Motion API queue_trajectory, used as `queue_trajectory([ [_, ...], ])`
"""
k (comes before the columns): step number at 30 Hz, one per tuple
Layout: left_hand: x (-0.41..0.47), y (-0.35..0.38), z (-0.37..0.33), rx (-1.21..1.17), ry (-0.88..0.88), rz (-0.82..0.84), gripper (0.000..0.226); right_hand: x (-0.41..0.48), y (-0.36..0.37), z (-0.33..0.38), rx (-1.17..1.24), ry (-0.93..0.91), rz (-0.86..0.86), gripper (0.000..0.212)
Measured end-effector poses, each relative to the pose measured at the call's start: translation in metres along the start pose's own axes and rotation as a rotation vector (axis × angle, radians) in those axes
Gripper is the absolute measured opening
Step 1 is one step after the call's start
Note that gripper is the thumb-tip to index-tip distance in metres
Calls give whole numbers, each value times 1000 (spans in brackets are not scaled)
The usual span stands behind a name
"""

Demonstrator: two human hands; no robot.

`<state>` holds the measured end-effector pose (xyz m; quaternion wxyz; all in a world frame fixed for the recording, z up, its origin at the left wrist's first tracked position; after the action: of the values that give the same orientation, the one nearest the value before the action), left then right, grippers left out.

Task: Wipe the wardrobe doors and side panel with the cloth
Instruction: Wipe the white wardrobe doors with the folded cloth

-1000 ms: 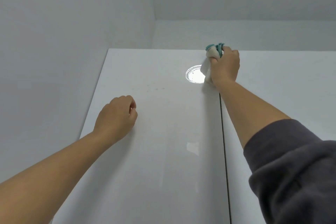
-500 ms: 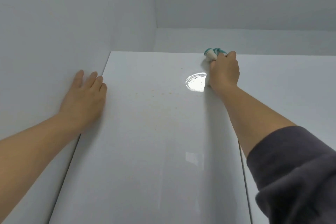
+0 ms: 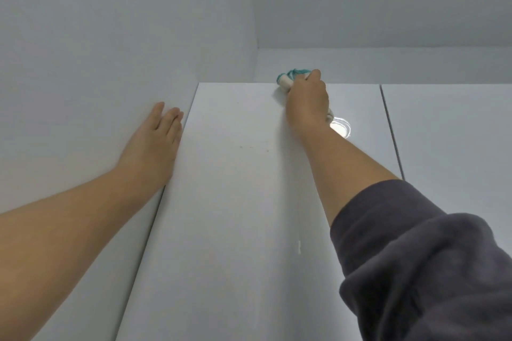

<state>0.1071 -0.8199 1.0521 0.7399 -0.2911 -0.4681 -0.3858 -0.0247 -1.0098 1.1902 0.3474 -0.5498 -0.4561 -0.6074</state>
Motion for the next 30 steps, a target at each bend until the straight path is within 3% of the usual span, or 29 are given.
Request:
queue_trajectory([
  [4, -1, 0, -7, -21, 29, 5, 64, -4, 20, 46, -129, -67, 53, 35],
  [9, -1, 3, -8, 7, -97, -27, 65, -5, 45, 94, -122, -166, 64, 34],
  [15, 0, 1, -8, -32, -123, -16, 65, -12, 64, 133, -104, -318, 93, 31],
  [22, -3, 0, -4, -37, -112, -3, 64, -18, 63, 132, -80, -453, 190, 27],
  [30, -4, -1, -1, -46, -96, -2, 61, -41, 48, 101, -215, -539, 158, 28],
])
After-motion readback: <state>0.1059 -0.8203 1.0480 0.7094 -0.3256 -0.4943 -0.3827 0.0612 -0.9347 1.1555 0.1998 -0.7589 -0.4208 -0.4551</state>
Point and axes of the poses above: each hand's wrist, its own x-axis towards the middle knuckle, its own y-axis out of the palm, z = x × y, the point moved 2 cm from there along x, towards the middle knuckle
